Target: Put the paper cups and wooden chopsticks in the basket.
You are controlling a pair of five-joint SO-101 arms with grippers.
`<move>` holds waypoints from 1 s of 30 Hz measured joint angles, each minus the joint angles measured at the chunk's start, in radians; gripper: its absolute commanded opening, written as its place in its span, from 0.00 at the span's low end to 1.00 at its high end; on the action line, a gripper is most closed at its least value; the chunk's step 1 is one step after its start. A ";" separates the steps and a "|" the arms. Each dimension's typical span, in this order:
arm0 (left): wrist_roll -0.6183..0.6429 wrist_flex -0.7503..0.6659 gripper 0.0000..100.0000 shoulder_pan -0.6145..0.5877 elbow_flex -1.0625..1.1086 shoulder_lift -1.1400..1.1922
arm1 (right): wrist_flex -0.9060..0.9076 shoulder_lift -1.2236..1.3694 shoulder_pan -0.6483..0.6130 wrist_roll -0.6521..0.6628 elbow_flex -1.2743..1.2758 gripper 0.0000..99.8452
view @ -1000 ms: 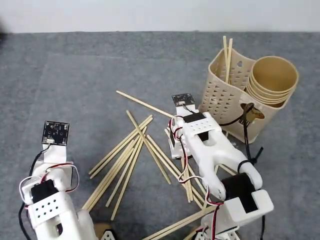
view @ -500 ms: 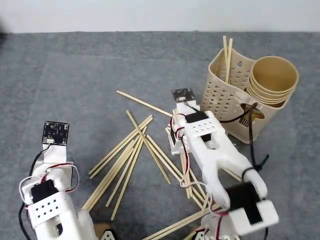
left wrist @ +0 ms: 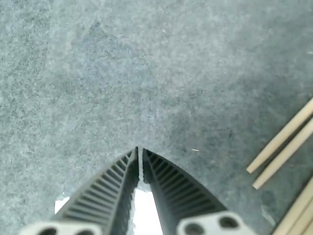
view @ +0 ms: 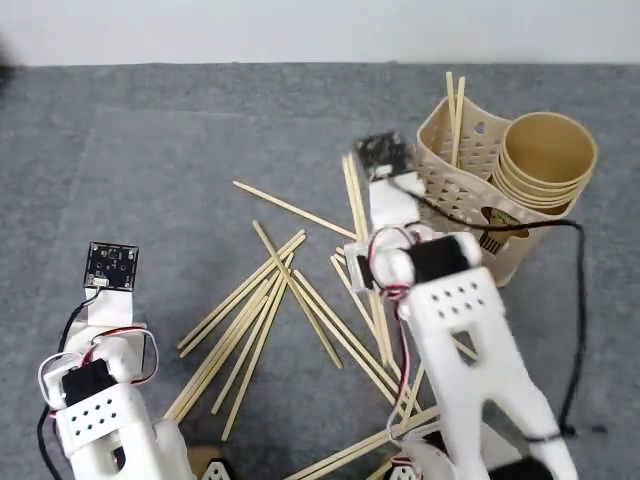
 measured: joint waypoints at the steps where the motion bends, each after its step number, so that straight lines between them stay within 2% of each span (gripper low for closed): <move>1: 0.000 0.000 0.02 0.000 0.000 0.000 | 0.009 -0.021 0.000 0.003 -0.038 0.01; 9: 0.000 0.000 0.02 0.000 0.000 0.000 | 0.006 -0.046 0.075 0.003 -0.405 0.01; 16: 0.000 0.000 0.02 0.000 0.000 0.000 | -0.236 0.035 0.192 0.003 -0.568 0.01; 22: 0.000 0.000 0.02 0.000 0.000 0.000 | -0.512 0.083 0.276 0.026 -0.529 0.01; 30: 0.000 0.000 0.02 0.000 0.000 0.000 | -0.957 0.097 0.330 0.129 -0.160 0.01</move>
